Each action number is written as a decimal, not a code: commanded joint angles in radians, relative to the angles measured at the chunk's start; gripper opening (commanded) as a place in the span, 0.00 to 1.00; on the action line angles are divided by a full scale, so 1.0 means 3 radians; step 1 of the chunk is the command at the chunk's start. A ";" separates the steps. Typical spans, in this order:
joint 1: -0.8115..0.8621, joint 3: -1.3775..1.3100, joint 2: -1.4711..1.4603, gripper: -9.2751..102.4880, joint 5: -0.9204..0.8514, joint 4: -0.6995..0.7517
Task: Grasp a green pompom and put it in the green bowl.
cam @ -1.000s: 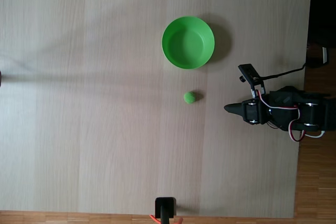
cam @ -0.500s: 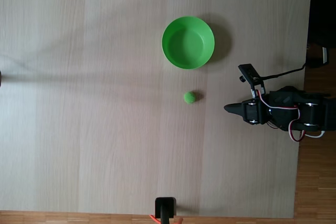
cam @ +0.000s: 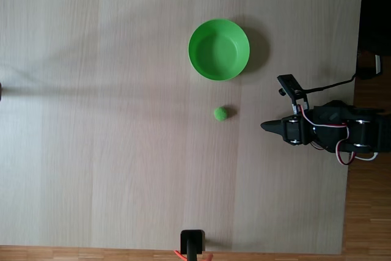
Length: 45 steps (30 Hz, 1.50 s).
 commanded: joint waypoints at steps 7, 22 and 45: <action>0.0026 -0.0537 -0.0593 0.08 0.0015 -0.0041; 0.0020 -0.2173 -0.2403 0.08 0.0020 -0.0051; 0.0445 -0.3528 -0.4776 0.26 -0.0026 -0.0046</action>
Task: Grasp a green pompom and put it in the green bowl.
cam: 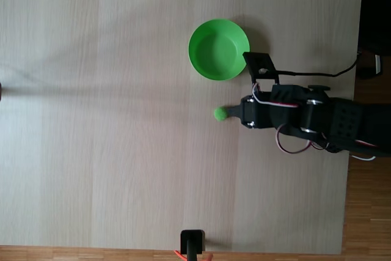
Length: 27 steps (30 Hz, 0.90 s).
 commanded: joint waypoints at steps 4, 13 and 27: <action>-0.0036 -0.0133 -0.0337 0.30 -0.0020 -0.0036; -0.0199 -0.0194 -0.0614 0.34 -0.0020 -0.0041; -0.0179 -0.0251 -0.1023 0.35 -0.0020 -0.0332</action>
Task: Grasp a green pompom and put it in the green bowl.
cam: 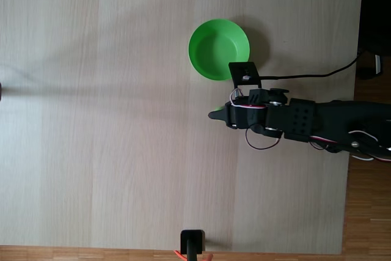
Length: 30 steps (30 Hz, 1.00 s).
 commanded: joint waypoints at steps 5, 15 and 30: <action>0.0020 -0.0128 -0.0051 0.35 -0.0005 -0.0077; 0.0015 -0.0128 -0.0056 0.35 -0.0010 -0.0097; 0.0015 -0.0128 -0.0148 0.35 0.0026 -0.0102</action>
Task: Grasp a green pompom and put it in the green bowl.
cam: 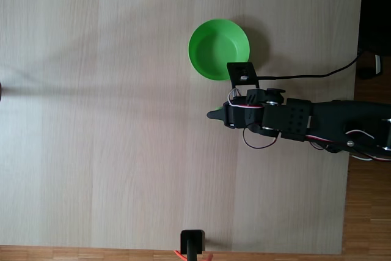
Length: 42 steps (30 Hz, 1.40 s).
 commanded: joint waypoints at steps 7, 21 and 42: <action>0.0015 -0.0133 -0.0174 0.35 0.0031 -0.0036; 0.0020 -0.0133 -0.0174 0.24 0.0031 -0.0036; 0.0020 -0.0128 0.0194 0.08 0.0015 0.0015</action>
